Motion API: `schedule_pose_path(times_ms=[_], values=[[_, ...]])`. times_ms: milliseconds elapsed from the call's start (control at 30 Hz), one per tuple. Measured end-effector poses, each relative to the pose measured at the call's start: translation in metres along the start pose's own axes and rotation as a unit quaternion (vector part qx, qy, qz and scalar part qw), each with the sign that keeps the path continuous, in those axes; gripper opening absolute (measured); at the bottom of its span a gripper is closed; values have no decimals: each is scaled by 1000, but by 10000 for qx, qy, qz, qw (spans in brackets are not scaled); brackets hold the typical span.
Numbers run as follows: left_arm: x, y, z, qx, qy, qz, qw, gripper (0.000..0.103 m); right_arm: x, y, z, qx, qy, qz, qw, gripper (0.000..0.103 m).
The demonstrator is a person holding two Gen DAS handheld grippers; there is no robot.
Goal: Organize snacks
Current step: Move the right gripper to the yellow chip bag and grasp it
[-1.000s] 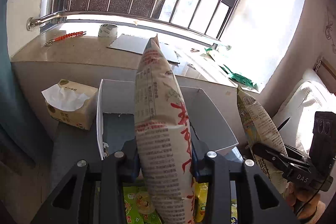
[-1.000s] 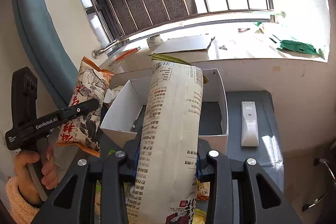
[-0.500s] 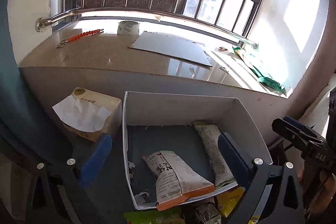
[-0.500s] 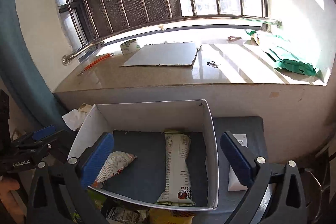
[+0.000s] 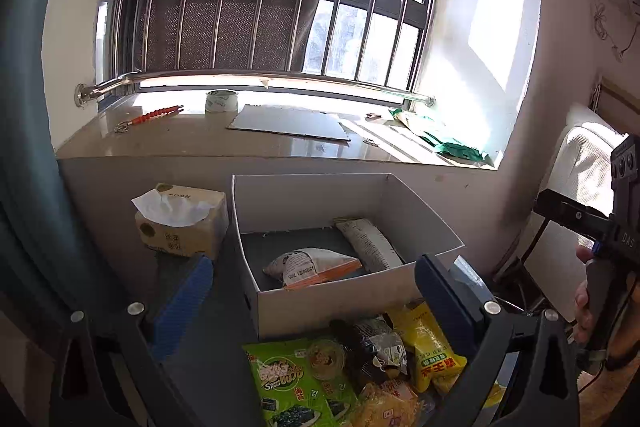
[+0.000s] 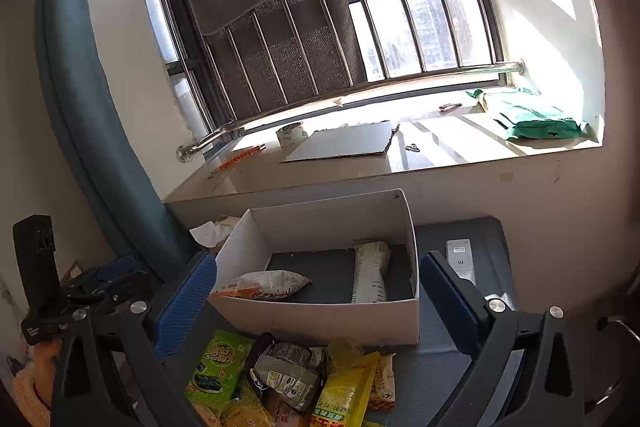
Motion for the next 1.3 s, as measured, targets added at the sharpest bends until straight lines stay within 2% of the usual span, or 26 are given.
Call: schedule_pose_path(times_ms=[200, 367, 500, 633, 767, 933, 1100, 1233, 1300], values=[[-25, 38, -49, 121, 43, -112, 9999, 103, -6, 50, -57, 20, -63, 248, 9997, 103], [-36, 56, -96, 195, 291, -90, 9993, 103, -39, 69, -106, 18, -319, -219, 9993, 103], [-40, 70, -130, 154, 606, -147, 9979, 103, -72, 75, -149, 299, -589, -603, 9960, 103], [-46, 77, -150, 105, 700, -271, 9971, 103, -97, 69, -182, 799, -996, -522, 9904, 103], [-54, 78, -156, 98, 607, -343, 9975, 103, -106, 57, -190, 961, -1222, -427, 9869, 103], [-60, 76, -156, 107, 508, -388, 9979, 103, -102, 29, -181, 1101, -1308, -259, 9849, 103], [-64, 74, -161, 171, 493, -442, 9977, 103, -104, -6, -176, 1306, -1250, -436, 9826, 103], [-65, 71, -167, 237, 498, -477, 9973, 103, -107, -30, -182, 1603, -1078, -756, 9782, 103], [-64, 70, -170, 266, 519, -487, 9971, 103, -106, -37, -188, 1769, -1059, -685, 9761, 100]])
Point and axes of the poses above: each gripper's, at about its wrist camera, not at the fingertips, and y roughly against the way its jaws point, x to its left, z to its top, the point moved 6 cm from there along -y, roughly the way its jaws point, and after that the axes turned 15 degrees about -y, right-handed, at the moved point
